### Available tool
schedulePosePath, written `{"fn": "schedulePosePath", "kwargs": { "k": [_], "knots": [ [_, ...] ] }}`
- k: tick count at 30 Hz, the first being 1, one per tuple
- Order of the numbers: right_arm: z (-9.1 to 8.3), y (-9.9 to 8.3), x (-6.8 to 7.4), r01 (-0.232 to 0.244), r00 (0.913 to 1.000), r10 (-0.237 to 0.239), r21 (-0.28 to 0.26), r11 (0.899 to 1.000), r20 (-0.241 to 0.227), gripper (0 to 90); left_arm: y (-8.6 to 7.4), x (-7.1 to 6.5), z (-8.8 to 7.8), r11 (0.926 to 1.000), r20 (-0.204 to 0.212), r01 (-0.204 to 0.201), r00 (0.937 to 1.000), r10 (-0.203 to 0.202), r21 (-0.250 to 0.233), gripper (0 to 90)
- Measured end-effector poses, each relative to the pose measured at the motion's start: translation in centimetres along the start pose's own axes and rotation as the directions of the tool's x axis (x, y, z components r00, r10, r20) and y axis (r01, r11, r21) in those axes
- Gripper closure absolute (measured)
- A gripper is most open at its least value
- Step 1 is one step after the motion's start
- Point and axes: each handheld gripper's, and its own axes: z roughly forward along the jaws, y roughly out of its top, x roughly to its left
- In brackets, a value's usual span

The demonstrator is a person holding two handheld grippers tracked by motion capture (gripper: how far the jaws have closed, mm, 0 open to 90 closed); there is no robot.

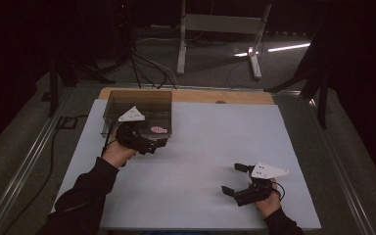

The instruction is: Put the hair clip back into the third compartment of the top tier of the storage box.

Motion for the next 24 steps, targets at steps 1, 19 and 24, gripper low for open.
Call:
{"fn": "schedulePosePath", "kwargs": {
  "k": [1, 19, 24],
  "knots": [
    [0.0, 0.0, 0.0, 0.002, 1.0000, -0.002, 0.003, 1.000, 0.001, 0.0, -0.1, -0.1, 0.0, 1.0000, 0.002, -0.006, 1.0000, 0.006, -0.002, 0.6],
    [0.0, 0.0, 0.0, -0.002, 1.0000, 0.002, 0.002, 1.000, 0.002, 0.0, -3.6, -1.1, -1.8, 0.9986, 0.057, -0.024, 0.9980, 0.027, -0.047, 0.6],
    [0.0, 0.0, 0.0, -0.001, 1.0000, 0.001, 0.004, 1.000, 0.002, 0.0, -4.6, -1.4, -1.9, 0.9991, 0.059, -0.022, 0.9979, 0.024, -0.037, 0.6]
  ]
}}
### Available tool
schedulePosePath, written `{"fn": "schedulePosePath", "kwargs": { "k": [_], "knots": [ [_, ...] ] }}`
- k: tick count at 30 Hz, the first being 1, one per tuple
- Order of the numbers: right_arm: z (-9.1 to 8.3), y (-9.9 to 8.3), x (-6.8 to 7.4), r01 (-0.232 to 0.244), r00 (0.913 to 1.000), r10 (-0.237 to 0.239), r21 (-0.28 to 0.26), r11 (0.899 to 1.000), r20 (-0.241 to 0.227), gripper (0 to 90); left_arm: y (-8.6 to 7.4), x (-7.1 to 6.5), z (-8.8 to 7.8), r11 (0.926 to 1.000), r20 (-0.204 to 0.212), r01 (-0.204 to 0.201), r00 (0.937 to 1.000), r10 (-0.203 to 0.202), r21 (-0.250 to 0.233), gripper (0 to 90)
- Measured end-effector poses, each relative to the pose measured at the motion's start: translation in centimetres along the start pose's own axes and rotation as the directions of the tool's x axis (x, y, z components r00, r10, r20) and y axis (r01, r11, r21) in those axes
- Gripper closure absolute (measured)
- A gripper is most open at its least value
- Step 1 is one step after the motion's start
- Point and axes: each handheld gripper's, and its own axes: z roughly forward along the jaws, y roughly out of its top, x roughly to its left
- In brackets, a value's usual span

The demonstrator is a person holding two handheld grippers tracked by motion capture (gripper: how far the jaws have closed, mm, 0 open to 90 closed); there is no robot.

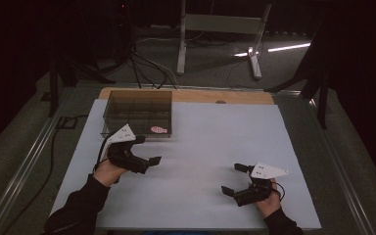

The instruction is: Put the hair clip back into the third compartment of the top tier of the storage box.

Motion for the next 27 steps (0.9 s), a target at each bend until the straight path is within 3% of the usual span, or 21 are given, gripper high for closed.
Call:
{"fn": "schedulePosePath", "kwargs": {
  "k": [14, 27],
  "knots": [
    [0.0, 0.0, 0.0, -0.002, 1.0000, 0.002, -0.001, 1.000, -0.002, 0.0, -3.7, -0.2, 0.0, 0.9990, 0.017, 0.039, 0.9991, -0.039, 0.024, 0.6],
    [0.0, 0.0, 0.0, 0.005, 1.0000, -0.005, 0.006, 1.000, -0.003, 0.0, -7.1, 0.5, -1.0, 0.9951, 0.000, 0.083, 0.9965, -0.083, 0.054, 0.6]
  ]
}}
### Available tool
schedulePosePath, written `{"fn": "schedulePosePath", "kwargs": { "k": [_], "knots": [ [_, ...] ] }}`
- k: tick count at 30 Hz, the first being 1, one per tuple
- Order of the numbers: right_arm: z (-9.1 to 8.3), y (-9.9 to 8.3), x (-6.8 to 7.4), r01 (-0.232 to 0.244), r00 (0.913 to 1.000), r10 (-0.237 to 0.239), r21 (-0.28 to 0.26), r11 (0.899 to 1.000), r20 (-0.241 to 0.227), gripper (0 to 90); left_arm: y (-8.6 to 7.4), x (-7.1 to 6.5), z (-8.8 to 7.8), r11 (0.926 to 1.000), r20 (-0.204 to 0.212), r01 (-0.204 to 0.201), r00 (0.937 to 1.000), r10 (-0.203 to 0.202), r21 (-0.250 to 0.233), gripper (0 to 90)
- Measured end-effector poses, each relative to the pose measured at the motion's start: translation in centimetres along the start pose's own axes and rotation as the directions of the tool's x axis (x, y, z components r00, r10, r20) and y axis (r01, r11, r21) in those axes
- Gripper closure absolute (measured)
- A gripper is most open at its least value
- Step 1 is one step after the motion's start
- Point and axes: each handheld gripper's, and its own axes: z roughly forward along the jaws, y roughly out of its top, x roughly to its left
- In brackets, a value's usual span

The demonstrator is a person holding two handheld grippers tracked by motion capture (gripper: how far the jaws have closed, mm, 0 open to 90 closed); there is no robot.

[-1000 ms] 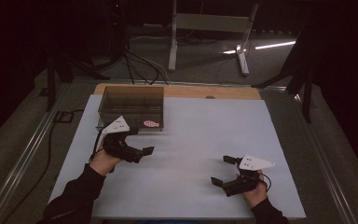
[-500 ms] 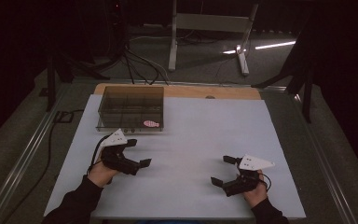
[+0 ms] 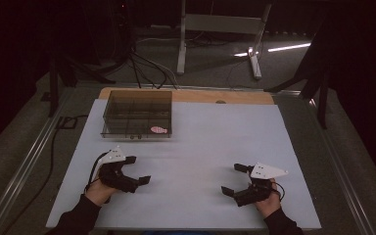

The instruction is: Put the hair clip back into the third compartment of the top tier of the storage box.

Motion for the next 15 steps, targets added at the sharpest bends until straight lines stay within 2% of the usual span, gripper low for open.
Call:
{"fn": "schedulePosePath", "kwargs": {
  "k": [5, 15],
  "knots": [
    [0.0, 0.0, 0.0, -0.003, 1.0000, 0.003, 0.002, 1.000, -0.001, 0.0, -1.2, 0.2, -1.0, 0.9998, -0.010, 0.010, 0.9999, -0.011, -0.015, 0.6],
    [0.1, 0.0, 0.0, -0.002, 1.0000, 0.002, 0.009, 1.000, -0.005, 0.0, -3.8, 0.3, -3.1, 0.9994, -0.044, 0.032, 0.9985, -0.032, -0.015, 0.6]
  ]
}}
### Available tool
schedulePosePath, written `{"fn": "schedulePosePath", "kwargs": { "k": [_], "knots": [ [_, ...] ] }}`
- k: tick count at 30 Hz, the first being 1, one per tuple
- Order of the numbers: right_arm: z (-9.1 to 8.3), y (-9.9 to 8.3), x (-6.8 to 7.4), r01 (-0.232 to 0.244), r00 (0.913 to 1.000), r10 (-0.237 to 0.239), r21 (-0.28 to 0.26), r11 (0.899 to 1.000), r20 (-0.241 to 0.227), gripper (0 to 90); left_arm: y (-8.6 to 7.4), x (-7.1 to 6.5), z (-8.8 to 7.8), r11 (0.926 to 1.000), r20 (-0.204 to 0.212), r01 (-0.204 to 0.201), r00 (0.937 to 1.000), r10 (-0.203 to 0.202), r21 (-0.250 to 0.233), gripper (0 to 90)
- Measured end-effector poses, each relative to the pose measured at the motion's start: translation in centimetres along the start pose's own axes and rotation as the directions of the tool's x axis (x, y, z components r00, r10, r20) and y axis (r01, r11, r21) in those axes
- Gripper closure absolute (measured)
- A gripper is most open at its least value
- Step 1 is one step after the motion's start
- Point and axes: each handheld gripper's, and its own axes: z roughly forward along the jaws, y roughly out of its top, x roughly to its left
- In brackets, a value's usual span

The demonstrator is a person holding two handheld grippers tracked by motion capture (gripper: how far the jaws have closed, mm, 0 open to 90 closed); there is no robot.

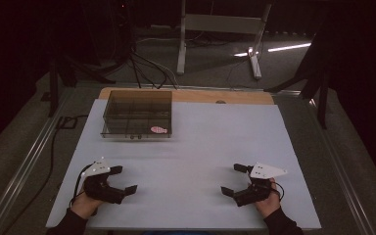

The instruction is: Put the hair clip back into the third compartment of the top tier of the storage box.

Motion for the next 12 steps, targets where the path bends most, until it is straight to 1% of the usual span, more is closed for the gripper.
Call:
{"fn": "schedulePosePath", "kwargs": {
  "k": [5, 7, 8, 12],
  "knots": [
    [0.12, 0.01, -0.01, 0.002, 1.0000, -0.002, 0.002, 1.000, -0.005, 0.0, -0.63, 0.40, -0.59, 0.9999, -0.021, 0.006, 0.9998, -0.006, -0.008, 0.6],
    [0.14, -0.02, 0.02, 0.003, 1.0000, -0.003, 0.007, 1.000, -0.006, 0.0, -0.63, 0.40, -0.59, 0.9999, -0.021, 0.006, 0.9998, -0.006, -0.008, 0.6],
    [0.15, -0.01, 0.04, 0.006, 1.0000, -0.006, 0.008, 1.000, -0.006, 0.0, -0.70, 0.59, -0.62, 0.9999, -0.024, 0.007, 0.9997, -0.007, -0.016, 0.7],
    [0.16, -0.05, 0.02, 0.004, 1.0000, -0.004, 0.011, 1.000, -0.006, 0.0, -0.68, 0.64, -0.57, 0.9999, -0.023, 0.004, 0.9997, -0.004, -0.014, 0.6]
  ]
}}
